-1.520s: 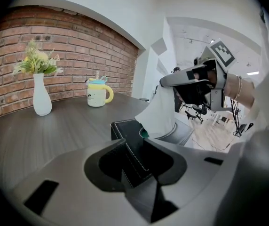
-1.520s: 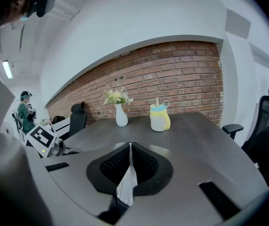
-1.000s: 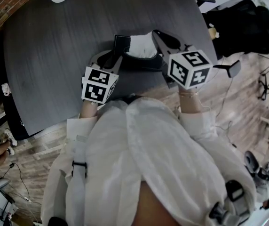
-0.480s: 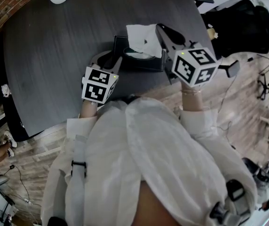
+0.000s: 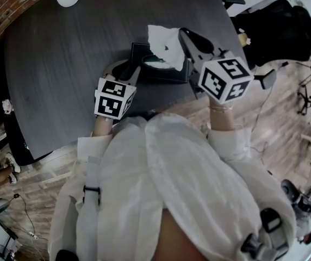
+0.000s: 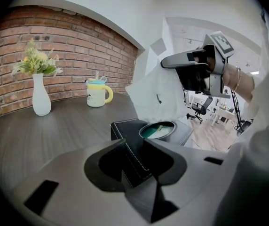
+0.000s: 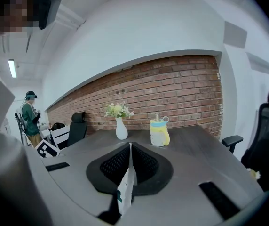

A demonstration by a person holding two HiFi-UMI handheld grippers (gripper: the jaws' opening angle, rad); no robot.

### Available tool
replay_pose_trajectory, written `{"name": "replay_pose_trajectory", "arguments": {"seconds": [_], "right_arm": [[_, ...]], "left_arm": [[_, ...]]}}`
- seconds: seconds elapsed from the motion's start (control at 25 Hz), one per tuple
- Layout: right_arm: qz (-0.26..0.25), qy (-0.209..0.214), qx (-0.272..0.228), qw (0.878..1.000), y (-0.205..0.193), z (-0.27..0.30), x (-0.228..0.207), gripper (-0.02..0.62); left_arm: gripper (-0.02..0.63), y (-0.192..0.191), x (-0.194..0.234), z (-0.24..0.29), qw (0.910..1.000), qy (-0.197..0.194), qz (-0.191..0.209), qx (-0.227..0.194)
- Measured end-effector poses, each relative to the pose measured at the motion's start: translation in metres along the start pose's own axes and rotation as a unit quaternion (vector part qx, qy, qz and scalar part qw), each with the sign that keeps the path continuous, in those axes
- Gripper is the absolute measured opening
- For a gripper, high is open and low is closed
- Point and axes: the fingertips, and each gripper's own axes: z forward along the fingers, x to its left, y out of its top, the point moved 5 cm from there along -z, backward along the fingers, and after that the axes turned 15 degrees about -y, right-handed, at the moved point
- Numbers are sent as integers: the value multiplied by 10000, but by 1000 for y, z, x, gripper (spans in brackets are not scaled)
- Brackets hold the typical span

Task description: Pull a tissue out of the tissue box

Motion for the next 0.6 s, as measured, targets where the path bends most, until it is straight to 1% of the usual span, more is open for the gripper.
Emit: {"name": "replay_pose_trajectory", "arguments": {"seconds": [0.4, 0.6], "right_arm": [[120, 45, -39, 9999, -7, -17, -1, 6], [188, 34, -85, 9998, -6, -22, 6, 6]], "left_arm": [[98, 2, -3, -2, 9997, -168, -188, -75], [100, 17, -1, -16, 9989, -181, -240, -362]]}}
